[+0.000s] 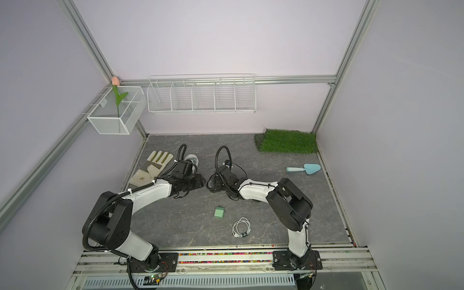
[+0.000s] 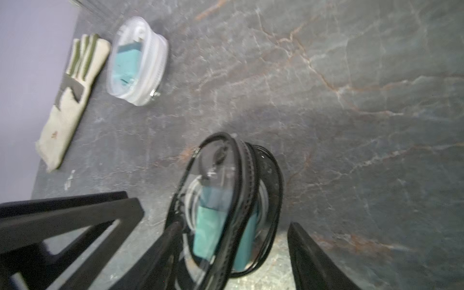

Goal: Pack away charging kits
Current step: Close the storage bag at the center of the board.

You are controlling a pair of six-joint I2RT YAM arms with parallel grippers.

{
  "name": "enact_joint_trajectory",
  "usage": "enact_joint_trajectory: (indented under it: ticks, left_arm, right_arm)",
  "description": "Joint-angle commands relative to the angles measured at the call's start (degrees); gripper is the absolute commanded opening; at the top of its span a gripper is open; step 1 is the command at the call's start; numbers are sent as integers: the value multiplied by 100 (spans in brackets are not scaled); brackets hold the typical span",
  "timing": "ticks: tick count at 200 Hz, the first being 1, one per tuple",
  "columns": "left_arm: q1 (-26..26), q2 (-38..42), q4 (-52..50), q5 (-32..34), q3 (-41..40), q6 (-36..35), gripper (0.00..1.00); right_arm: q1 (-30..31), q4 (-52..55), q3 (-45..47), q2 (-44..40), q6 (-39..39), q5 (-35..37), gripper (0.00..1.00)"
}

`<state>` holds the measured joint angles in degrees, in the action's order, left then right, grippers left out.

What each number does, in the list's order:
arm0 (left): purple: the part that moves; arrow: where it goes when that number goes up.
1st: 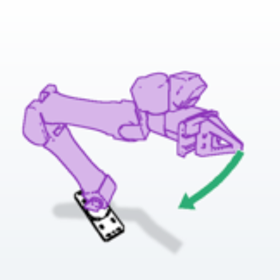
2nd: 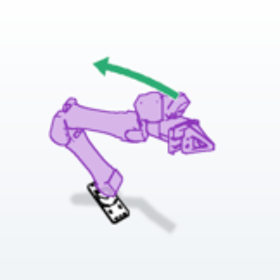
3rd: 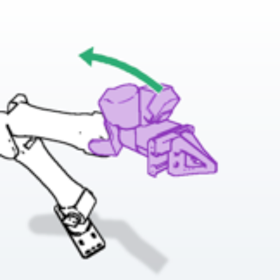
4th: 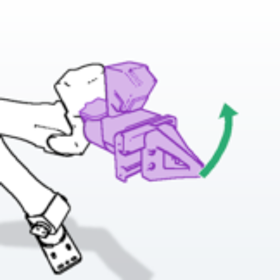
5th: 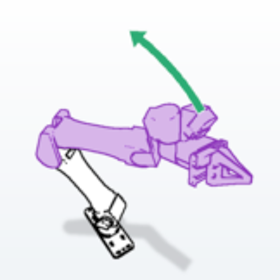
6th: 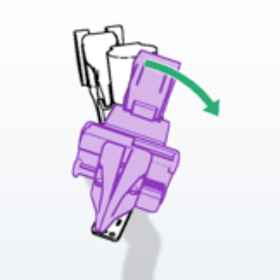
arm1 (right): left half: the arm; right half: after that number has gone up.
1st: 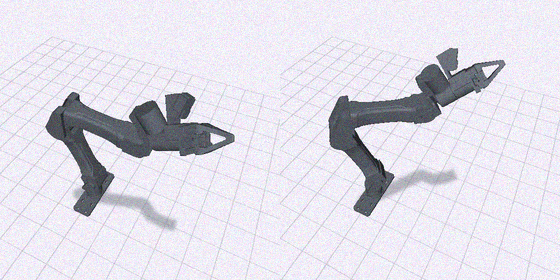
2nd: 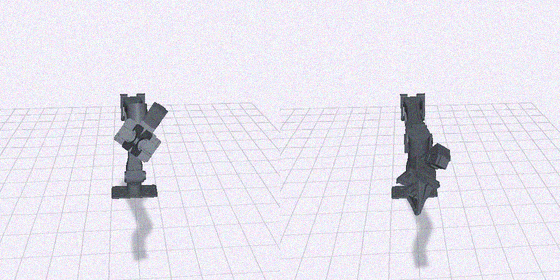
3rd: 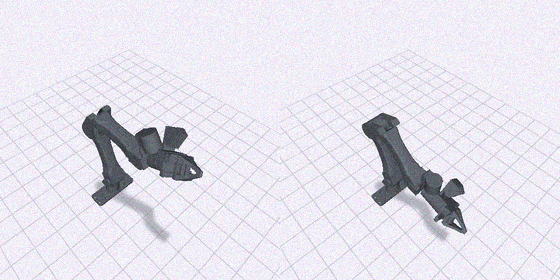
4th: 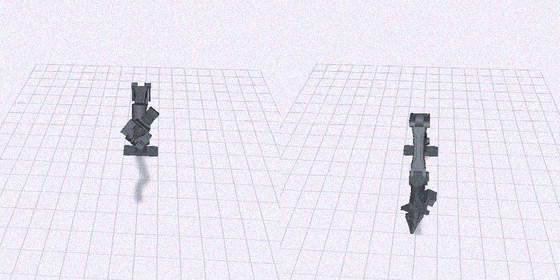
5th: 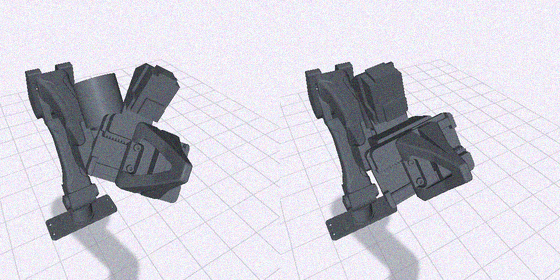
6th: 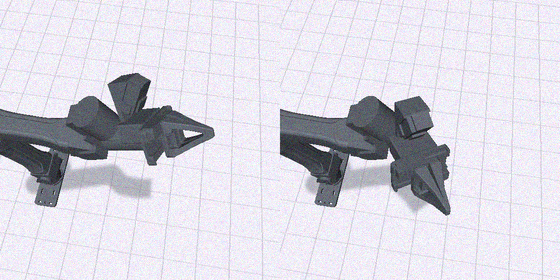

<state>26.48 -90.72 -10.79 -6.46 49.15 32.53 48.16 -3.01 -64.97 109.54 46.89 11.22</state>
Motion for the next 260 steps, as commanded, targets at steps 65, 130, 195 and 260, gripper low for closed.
enact_joint_trajectory:
  ticks: [65,130,195,260]
  left_arm:
    - [-11,-865,963,-990,271,16,40]
    - [60,-1191,984,-1165,357,3,37]
    - [452,-1427,735,-1022,623,-98,33]
    - [387,-1027,676,-924,459,-47,45]
  right_arm:
    - [-147,-291,-3,421,490,-383,58]
    - [-289,-907,292,717,1125,-624,65]
    - [-300,-1466,443,837,1459,-1015,67]
    - [-300,-1446,635,674,1405,-933,31]
